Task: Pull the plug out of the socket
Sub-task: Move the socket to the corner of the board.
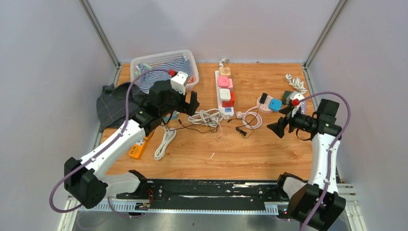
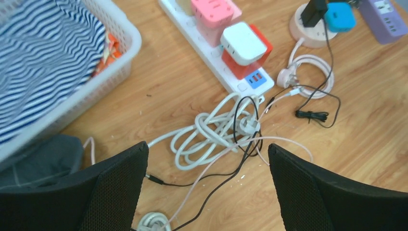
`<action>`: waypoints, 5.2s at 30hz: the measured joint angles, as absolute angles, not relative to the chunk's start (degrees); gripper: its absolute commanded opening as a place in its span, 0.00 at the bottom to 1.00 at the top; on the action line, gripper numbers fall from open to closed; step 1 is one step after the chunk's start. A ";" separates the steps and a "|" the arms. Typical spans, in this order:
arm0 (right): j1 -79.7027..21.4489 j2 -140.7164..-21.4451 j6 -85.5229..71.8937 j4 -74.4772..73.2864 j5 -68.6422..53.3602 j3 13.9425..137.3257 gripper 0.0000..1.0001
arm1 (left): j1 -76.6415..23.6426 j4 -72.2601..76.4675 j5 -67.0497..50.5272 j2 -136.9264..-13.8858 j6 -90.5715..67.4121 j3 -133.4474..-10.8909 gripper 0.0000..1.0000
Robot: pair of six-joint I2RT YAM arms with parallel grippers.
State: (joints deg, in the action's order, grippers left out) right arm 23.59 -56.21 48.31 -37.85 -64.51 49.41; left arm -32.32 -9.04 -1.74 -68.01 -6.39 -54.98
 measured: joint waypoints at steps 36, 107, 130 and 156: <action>11.25 -59.24 60.03 -54.61 -66.85 54.00 0.98 | -32.49 -39.79 -12.95 -78.46 31.00 -62.65 1.00; 11.22 -60.49 64.14 -58.85 -68.55 55.42 0.98 | -1.72 -23.20 3.42 -58.24 -51.31 -24.38 0.70; -21.96 -61.56 93.56 -62.41 -70.63 46.19 1.00 | -27.16 -12.27 -2.59 -68.73 -49.71 -29.06 0.81; -58.96 -103.53 75.33 -32.58 -32.21 66.35 0.63 | -27.20 -29.36 14.20 -44.14 -30.55 -34.92 0.88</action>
